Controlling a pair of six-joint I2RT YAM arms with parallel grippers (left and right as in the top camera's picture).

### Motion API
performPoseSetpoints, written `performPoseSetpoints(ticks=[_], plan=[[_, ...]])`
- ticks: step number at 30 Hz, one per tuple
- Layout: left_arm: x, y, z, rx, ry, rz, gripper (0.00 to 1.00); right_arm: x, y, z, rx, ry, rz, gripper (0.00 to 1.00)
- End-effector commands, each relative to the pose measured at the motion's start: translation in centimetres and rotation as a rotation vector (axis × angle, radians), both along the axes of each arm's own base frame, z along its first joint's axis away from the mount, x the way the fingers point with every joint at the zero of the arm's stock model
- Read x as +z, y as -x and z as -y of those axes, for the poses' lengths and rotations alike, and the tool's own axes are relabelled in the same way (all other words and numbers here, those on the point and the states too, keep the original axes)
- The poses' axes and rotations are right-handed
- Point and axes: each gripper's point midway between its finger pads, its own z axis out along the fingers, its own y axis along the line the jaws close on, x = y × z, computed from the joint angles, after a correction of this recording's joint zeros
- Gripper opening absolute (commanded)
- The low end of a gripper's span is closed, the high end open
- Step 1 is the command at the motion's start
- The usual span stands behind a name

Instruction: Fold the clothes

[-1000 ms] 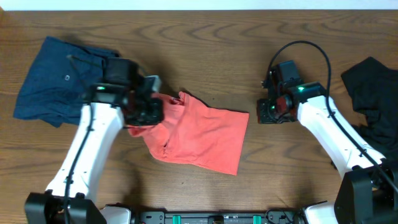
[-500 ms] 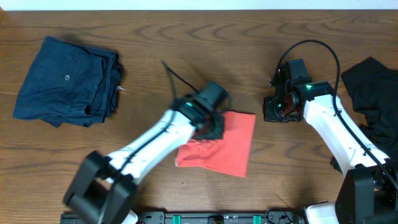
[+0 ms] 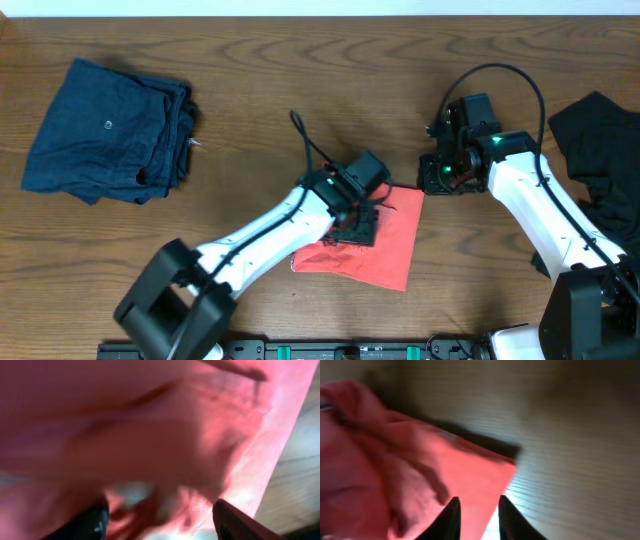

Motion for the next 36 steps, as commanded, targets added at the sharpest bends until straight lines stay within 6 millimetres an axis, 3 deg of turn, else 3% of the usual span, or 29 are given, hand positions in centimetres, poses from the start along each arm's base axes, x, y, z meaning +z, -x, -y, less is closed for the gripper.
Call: performPoseSetpoints(ticks=[1,6,10,14,21,27,33,36], plan=[[5.9,-2.4,-0.5,-0.021,0.046,0.171,0.69,1.8,0.1,-3.3,0.183,-0.165,0.063,0.3],[10.7,-2.5,-1.5,-0.035,0.1,0.306,0.79,3.4,0.2,-7.1,0.318,-0.291,0.135,0.4],[12.5,-3.4,-5.8,0.032,-0.051,0.434,0.77,4.2,1.0,-10.7,0.447,-0.327,0.195,0.42],[13.0,-4.0,-9.5,0.101,-0.162,0.467,0.73,3.7,2.4,-13.5,0.55,-0.257,0.228,0.45],[13.0,-5.5,-13.6,0.229,-0.208,0.442,0.72,1.5,2.5,-13.2,0.499,0.081,0.282,0.54],[13.4,-6.4,-16.0,0.317,-0.218,0.446,0.72,0.1,2.7,-13.9,0.515,0.173,0.299,0.55],[14.0,-6.6,-17.2,0.347,-0.216,0.461,0.72,-1.6,2.2,-13.8,0.469,0.228,0.284,0.29],[14.2,-6.7,-17.4,0.341,-0.22,0.467,0.72,-1.4,2.0,-13.9,0.466,0.227,0.295,0.05]])
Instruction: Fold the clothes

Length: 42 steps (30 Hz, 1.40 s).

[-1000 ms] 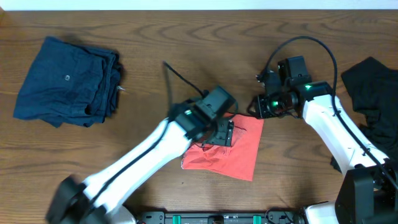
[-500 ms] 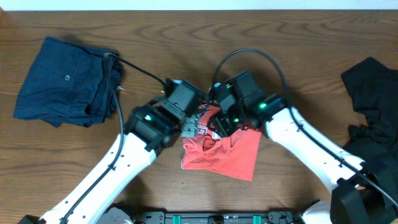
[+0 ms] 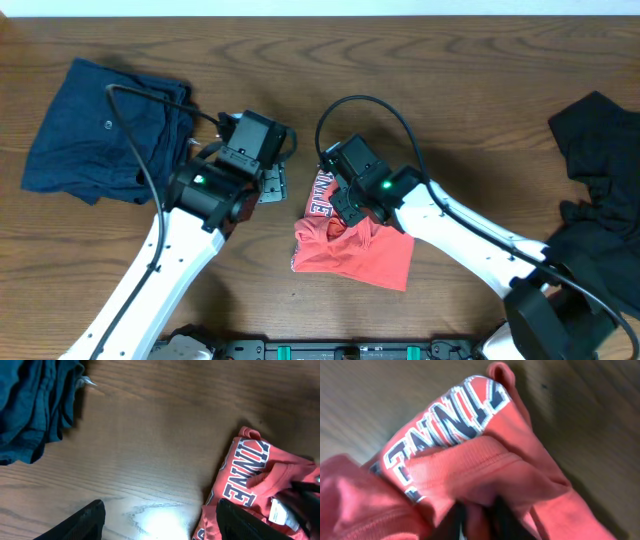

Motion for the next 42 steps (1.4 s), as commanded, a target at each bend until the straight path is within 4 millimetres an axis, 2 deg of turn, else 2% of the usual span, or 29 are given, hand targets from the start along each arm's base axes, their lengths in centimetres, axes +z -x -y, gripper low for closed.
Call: performPoseSetpoints(ticks=[1,6,8,12,16,17,18,19,21,23,24,28,31,38,40,42], plan=[[0.7,-0.1,-0.7,-0.002,-0.018,0.019,0.72,0.4,-0.6,0.2,-0.043,0.011,0.031,0.01],[0.7,-0.1,-0.9,0.005,-0.018,0.019,0.72,1.5,-0.9,3.6,-0.267,-0.011,-0.02,0.01],[0.7,-0.1,-0.9,0.005,-0.018,0.019,0.72,2.3,-0.8,5.6,-0.35,-0.01,-0.04,0.01],[0.6,-0.2,-0.9,0.004,-0.019,0.019,0.72,3.3,-0.2,11.2,-0.573,0.047,-0.078,0.01],[0.6,-0.1,-0.9,0.004,-0.019,0.019,0.72,2.9,0.2,14.5,-0.669,0.097,-0.125,0.02],[0.6,-0.2,-0.9,0.004,-0.019,0.019,0.72,2.7,0.3,15.3,-0.689,0.115,-0.136,0.17],[0.6,-0.1,-0.9,0.004,-0.019,0.019,0.72,2.6,0.5,16.1,-0.708,0.13,-0.149,0.41],[0.6,-0.1,-0.9,0.005,-0.019,0.018,0.72,2.5,0.7,16.7,-0.724,0.139,-0.163,0.48],[0.6,-0.1,-0.9,0.005,-0.02,0.015,0.73,2.4,0.7,17.5,-0.75,0.142,-0.177,0.48],[0.6,0.0,-0.9,0.004,-0.021,0.014,0.73,2.6,0.5,17.1,-0.708,0.11,-0.183,0.41],[0.6,-0.1,-1.0,0.004,-0.021,0.014,0.73,2.8,0.2,16.2,-0.645,0.074,-0.183,0.4],[0.6,-0.1,-0.9,-0.011,-0.029,0.014,0.73,5.3,0.6,8.8,-0.19,-0.191,-0.18,0.45],[0.6,-0.1,-0.9,-0.011,-0.029,0.014,0.73,5.9,1.5,5.8,-0.064,-0.243,-0.17,0.52],[0.6,-0.1,-0.9,-0.011,-0.029,0.014,0.73,2.5,3.8,3.4,0.02,-0.141,-0.253,0.58],[0.6,-0.1,-0.9,-0.011,-0.029,0.014,0.73,1.9,4.4,2.8,0.04,-0.127,-0.273,0.57],[0.6,-0.1,-0.9,-0.011,-0.029,0.014,0.73,1.7,4.7,2.4,0.05,-0.126,-0.282,0.52]])
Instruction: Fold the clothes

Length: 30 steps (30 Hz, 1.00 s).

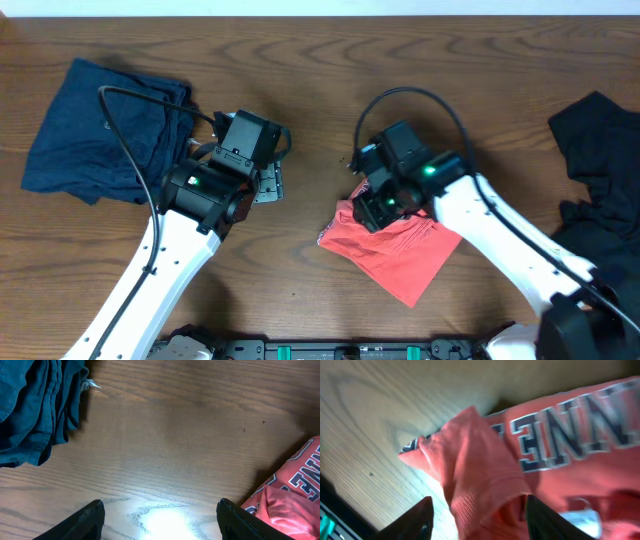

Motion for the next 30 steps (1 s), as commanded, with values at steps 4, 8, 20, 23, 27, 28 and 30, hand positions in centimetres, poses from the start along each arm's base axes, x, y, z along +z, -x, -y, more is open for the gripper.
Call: performPoseSetpoints(ticks=[4,8,20,23,27,28,30], plan=[[0.5,-0.1,-0.4,-0.004,-0.018,0.015,0.73,-0.5,1.1,-0.3,-0.014,0.037,-0.032,0.01],[0.5,-0.1,-0.4,-0.022,-0.028,0.013,0.73,-0.2,1.7,3.0,-0.156,0.17,-0.044,0.01],[0.7,-0.5,-0.2,-0.025,-0.021,0.032,0.73,3.1,9.2,10.4,-0.381,0.425,-0.229,0.01],[0.8,-0.7,-0.2,-0.025,-0.017,0.04,0.73,3.3,10.3,11.1,-0.405,0.465,-0.269,0.61],[0.8,-0.7,-0.2,-0.025,-0.017,0.04,0.73,3.3,9.0,12.1,-0.464,0.503,-0.204,0.82],[0.8,-0.7,-0.2,-0.025,-0.017,0.04,0.73,3.2,8.4,12.3,-0.494,0.503,-0.178,0.83],[0.8,-0.7,-0.1,-0.025,-0.017,0.04,0.74,3.1,6.6,11.9,-0.531,0.454,-0.128,0.82]])
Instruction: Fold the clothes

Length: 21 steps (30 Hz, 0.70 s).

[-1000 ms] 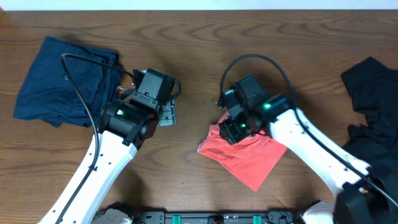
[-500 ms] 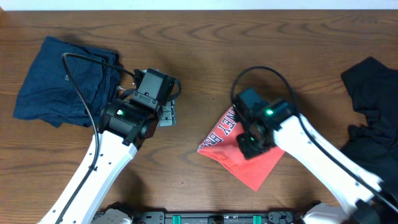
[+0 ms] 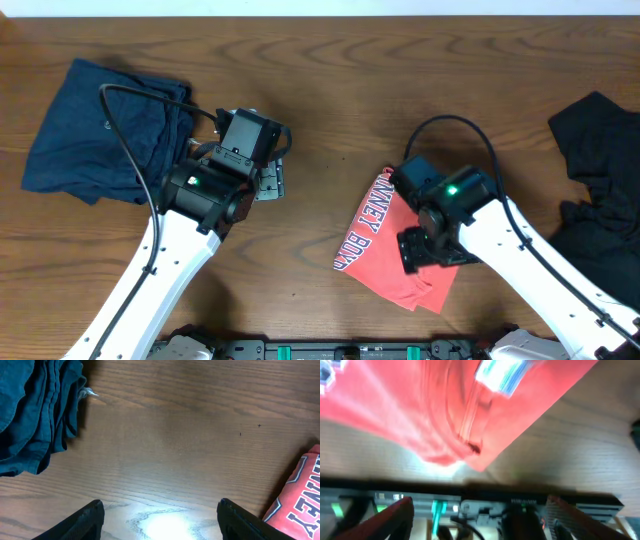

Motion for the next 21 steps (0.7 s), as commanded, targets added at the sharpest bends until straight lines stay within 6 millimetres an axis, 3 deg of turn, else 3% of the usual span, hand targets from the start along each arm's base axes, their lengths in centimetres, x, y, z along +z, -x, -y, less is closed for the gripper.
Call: performPoseSetpoints(ticks=[1,4,6,9,11,16,19,20,21], plan=[[0.5,-0.1,-0.4,-0.002,-0.015,0.017,0.73,0.0,-2.7,0.6,-0.089,0.013,0.112,0.81],[0.5,-0.1,-0.4,-0.003,-0.015,0.016,0.73,0.0,-5.2,0.4,-0.142,-0.04,0.189,0.59],[0.5,-0.1,-0.3,-0.005,-0.01,0.014,0.73,-0.1,-6.1,0.8,-0.179,-0.053,0.208,0.57],[0.3,0.0,0.3,-0.022,0.018,0.0,0.73,-0.7,-6.9,1.3,-0.228,-0.081,0.193,0.46],[-0.1,0.2,1.6,-0.08,0.063,-0.022,0.7,-1.4,-7.3,1.7,-0.263,-0.09,0.174,0.29],[-1.6,0.8,7.1,-0.366,0.245,-0.086,0.5,-4.2,-9.1,1.8,-0.328,-0.148,0.166,0.11],[-2.4,1.8,10.5,-0.561,0.371,-0.139,0.46,-6.4,-10.2,1.9,-0.359,-0.17,0.173,0.1],[-2.8,2.1,11.4,-0.61,0.407,-0.163,0.46,-7.1,-10.4,2.1,-0.367,-0.166,0.171,0.26],[-3.2,2.4,12.2,-0.656,0.439,-0.186,0.48,-7.7,-10.4,2.4,-0.379,-0.16,0.16,0.51]])
